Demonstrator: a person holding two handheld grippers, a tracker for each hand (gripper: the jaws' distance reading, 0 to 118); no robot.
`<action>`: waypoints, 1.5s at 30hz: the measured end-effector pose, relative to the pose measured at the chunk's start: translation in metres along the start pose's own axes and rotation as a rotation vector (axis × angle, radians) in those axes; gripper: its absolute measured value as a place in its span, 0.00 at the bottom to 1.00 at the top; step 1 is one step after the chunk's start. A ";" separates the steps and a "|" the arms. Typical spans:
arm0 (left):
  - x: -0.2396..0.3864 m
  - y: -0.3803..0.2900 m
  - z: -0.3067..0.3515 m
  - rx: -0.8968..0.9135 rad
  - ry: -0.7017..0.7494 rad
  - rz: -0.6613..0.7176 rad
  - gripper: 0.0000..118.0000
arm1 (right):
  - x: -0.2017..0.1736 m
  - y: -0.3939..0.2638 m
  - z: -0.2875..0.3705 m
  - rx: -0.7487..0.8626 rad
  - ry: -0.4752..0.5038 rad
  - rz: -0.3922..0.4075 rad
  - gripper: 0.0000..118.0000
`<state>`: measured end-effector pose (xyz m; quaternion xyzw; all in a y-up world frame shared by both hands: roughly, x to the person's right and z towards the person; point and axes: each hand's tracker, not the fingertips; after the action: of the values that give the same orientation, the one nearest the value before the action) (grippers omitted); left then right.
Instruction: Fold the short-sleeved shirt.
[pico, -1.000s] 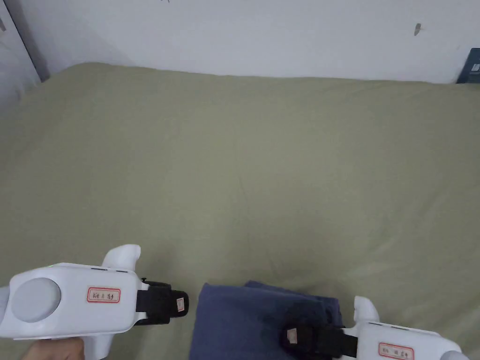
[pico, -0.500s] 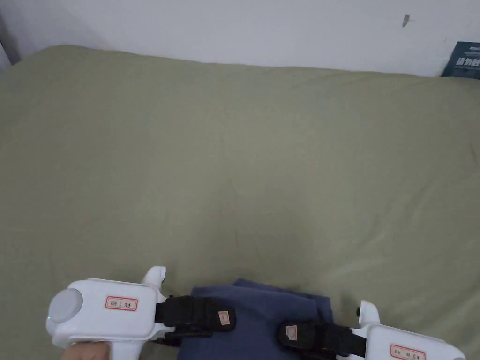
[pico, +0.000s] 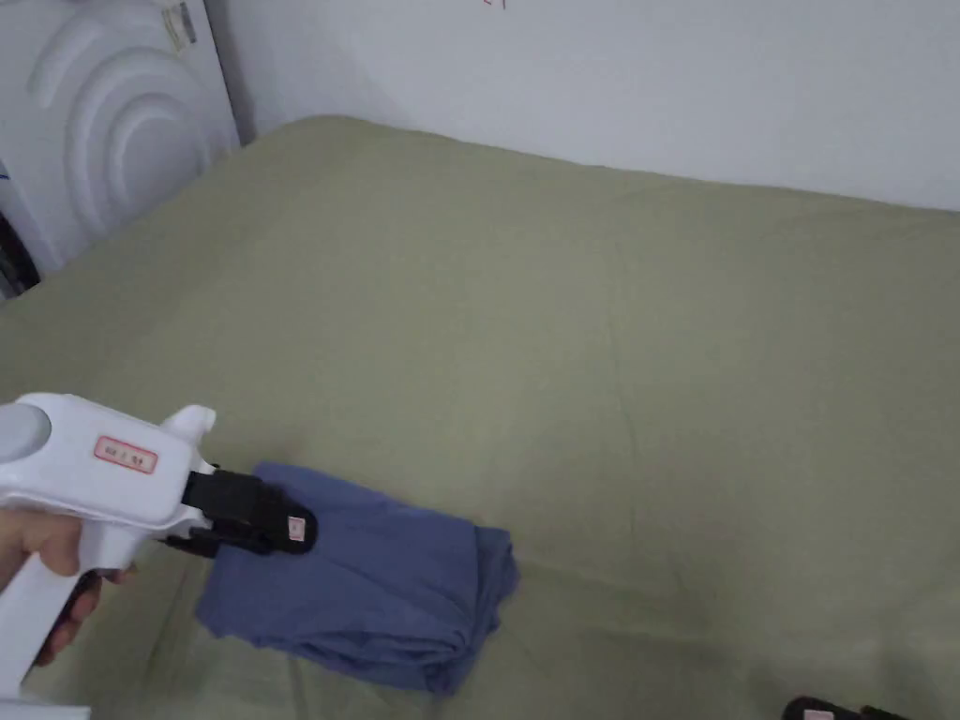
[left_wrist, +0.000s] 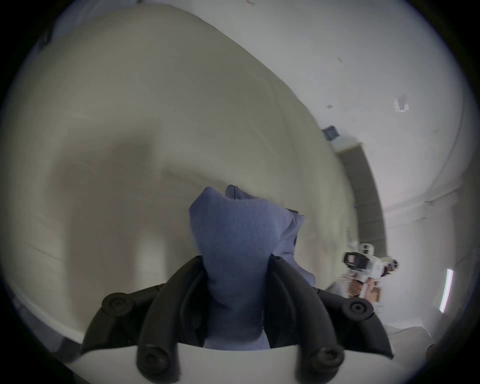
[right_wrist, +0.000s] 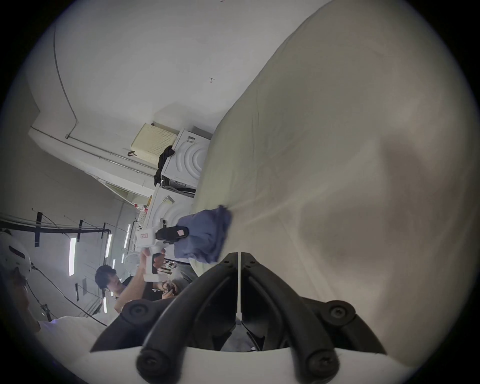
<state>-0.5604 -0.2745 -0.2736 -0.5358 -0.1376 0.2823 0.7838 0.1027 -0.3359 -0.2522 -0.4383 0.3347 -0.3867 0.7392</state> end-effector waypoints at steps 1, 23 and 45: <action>-0.014 0.014 0.019 -0.009 0.049 0.000 0.25 | 0.000 0.002 0.000 0.004 -0.014 0.006 0.04; 0.000 0.044 0.083 0.325 0.278 -0.065 0.53 | -0.014 0.033 0.019 0.063 -0.063 0.093 0.04; 0.429 -0.149 -0.062 0.951 0.399 -0.625 0.00 | -0.195 -0.002 0.121 0.881 -0.836 0.919 0.04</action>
<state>-0.1397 -0.1086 -0.1980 -0.1032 0.0027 -0.0369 0.9940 0.1100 -0.1210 -0.1723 -0.0291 -0.0095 0.0603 0.9977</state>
